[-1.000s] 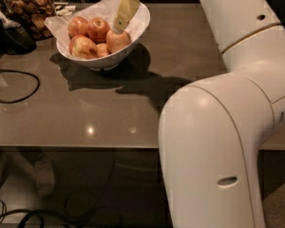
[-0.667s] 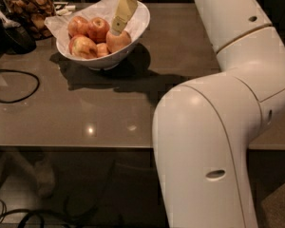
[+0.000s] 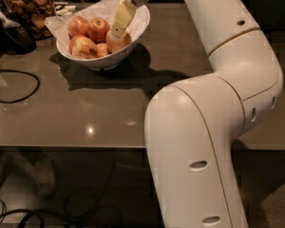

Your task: Pick apple from white bowl

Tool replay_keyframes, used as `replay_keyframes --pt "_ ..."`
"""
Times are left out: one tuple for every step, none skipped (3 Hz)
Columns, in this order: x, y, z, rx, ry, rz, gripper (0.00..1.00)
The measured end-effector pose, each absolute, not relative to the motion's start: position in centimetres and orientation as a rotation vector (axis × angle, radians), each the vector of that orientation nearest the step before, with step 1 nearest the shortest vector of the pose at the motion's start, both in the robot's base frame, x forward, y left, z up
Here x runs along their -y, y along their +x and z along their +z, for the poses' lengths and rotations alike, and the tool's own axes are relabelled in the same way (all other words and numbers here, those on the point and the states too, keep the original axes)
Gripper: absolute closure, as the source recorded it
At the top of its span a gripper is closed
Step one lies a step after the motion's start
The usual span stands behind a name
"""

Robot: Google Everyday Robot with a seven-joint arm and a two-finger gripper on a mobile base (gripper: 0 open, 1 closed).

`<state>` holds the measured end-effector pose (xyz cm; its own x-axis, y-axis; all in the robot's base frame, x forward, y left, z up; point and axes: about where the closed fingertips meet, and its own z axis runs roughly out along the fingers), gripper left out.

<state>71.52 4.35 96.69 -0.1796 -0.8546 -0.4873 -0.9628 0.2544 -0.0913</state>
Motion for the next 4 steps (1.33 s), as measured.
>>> replay_keyframes --pt "-4.1 71.5 95.8 -2.14 -1.622 0.353 0.21" --pt "-3.9 71.4 95.0 -2.188 -1.583 0.388 0.21" --pt "-4.0 71.2 94.0 -2.24 -1.546 0.433 0.21" --pt "-4.3 71.1 93.4 -2.273 -1.522 0.463 0.25"
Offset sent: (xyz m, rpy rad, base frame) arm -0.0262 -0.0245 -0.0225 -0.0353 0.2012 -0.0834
